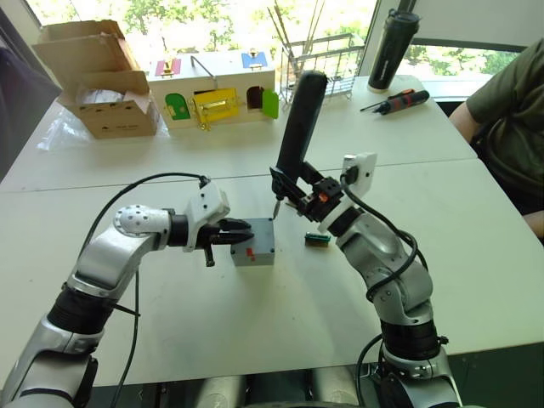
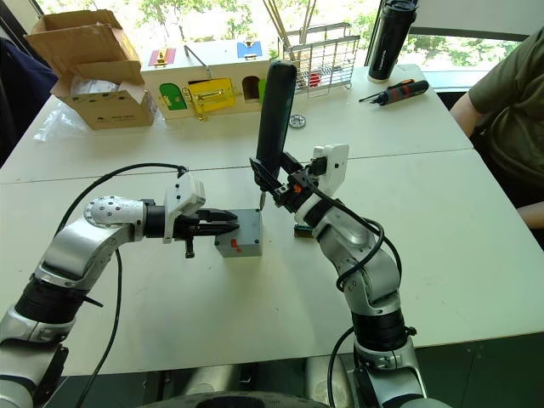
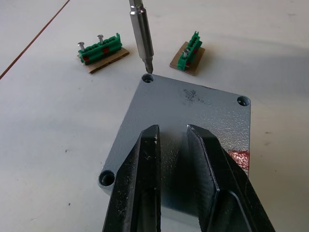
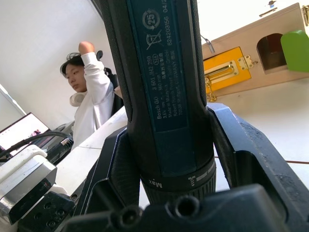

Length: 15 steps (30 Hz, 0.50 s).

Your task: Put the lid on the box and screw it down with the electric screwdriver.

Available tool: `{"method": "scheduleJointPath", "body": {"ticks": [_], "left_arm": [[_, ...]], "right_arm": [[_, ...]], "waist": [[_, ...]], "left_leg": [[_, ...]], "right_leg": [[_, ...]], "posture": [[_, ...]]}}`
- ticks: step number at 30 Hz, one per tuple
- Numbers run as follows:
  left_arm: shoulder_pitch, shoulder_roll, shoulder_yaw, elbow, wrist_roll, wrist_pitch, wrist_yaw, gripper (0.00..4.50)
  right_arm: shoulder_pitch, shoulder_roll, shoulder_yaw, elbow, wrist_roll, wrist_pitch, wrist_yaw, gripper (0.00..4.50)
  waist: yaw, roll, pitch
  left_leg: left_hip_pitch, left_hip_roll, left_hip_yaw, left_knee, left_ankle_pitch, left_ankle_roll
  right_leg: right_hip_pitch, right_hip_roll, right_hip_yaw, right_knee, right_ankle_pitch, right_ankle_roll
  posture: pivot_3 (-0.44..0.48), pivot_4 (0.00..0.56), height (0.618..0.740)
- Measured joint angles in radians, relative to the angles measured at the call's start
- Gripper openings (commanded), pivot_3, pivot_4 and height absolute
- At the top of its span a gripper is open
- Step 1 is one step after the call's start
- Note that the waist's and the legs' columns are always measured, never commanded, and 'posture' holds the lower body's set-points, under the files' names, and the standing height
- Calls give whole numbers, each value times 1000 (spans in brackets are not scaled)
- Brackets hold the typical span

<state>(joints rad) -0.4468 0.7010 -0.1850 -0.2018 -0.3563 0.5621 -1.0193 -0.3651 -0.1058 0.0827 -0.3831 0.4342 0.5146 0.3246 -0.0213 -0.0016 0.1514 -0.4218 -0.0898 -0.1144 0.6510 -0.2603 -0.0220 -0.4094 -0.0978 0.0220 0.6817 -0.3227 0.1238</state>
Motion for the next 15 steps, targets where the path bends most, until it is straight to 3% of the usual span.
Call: {"method": "scheduleJointPath", "body": {"ticks": [15], "left_arm": [[0, -6, 0, 0, 13, -1, -1, 887]], "right_arm": [[-25, 12, 9, -2, 1, 1, -3, 1834]], "waist": [[0, 0, 0]], "left_leg": [[1, 0, 0, 0, 0, 0]], "right_leg": [[0, 0, 0, 0, 0, 0]], "posture": [[0, 150, 740]]}}
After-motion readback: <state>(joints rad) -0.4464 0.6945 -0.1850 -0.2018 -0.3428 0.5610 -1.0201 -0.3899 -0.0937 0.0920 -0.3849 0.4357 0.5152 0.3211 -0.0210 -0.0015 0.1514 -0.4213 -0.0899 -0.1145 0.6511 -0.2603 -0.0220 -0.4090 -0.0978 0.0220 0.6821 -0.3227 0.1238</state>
